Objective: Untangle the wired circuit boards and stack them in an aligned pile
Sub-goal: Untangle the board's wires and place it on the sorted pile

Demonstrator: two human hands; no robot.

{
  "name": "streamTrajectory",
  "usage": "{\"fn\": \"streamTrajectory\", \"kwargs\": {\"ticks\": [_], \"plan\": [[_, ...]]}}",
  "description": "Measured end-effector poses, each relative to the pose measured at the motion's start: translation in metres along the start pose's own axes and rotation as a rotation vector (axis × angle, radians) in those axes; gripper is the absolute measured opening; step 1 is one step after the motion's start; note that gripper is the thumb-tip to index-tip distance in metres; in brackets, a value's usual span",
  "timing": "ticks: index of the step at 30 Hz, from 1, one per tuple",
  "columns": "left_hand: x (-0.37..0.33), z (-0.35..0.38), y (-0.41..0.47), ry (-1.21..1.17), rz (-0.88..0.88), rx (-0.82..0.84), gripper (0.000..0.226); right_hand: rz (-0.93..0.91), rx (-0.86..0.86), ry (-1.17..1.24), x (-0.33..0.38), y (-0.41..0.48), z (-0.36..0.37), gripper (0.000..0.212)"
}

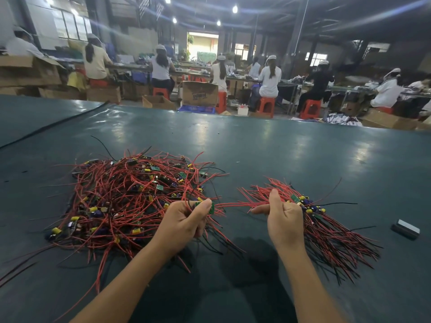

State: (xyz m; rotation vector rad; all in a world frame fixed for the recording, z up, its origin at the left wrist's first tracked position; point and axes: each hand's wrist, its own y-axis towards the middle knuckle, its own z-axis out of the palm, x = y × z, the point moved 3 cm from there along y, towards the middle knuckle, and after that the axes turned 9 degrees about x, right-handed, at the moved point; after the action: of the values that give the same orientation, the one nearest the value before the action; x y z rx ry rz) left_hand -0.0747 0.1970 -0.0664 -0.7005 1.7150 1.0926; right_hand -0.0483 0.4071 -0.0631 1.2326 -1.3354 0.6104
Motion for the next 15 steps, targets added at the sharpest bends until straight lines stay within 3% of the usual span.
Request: {"fn": "streamTrajectory", "kwargs": {"ticks": [3, 5, 8, 11, 12, 15], "plan": [[0.002, 0.002, -0.002, 0.085, 0.029, -0.075, 0.056, 0.140, 0.019, 0.104, 0.000, -0.002, 0.008, 0.088], [0.001, 0.001, -0.002, 0.176, 0.042, -0.156, 0.045, 0.173, 0.003, 0.087, 0.001, -0.003, 0.011, 0.098], [-0.006, 0.002, -0.003, 0.200, 0.077, -0.253, 0.018, 0.134, -0.005, 0.021, 0.007, -0.010, 0.017, 0.077], [-0.012, 0.004, -0.007, 0.229, 0.174, -0.311, 0.016, -0.037, 0.112, 0.028, 0.020, -0.022, 0.037, 0.024], [-0.013, 0.004, -0.009, 0.260, 0.194, -0.331, 0.022, -0.089, 0.159, 0.051, 0.028, -0.029, 0.045, 0.015], [-0.020, 0.004, -0.012, 0.394, 0.276, -0.334, 0.049, -0.260, 0.295, 0.070, 0.042, -0.044, 0.066, 0.041]]}}
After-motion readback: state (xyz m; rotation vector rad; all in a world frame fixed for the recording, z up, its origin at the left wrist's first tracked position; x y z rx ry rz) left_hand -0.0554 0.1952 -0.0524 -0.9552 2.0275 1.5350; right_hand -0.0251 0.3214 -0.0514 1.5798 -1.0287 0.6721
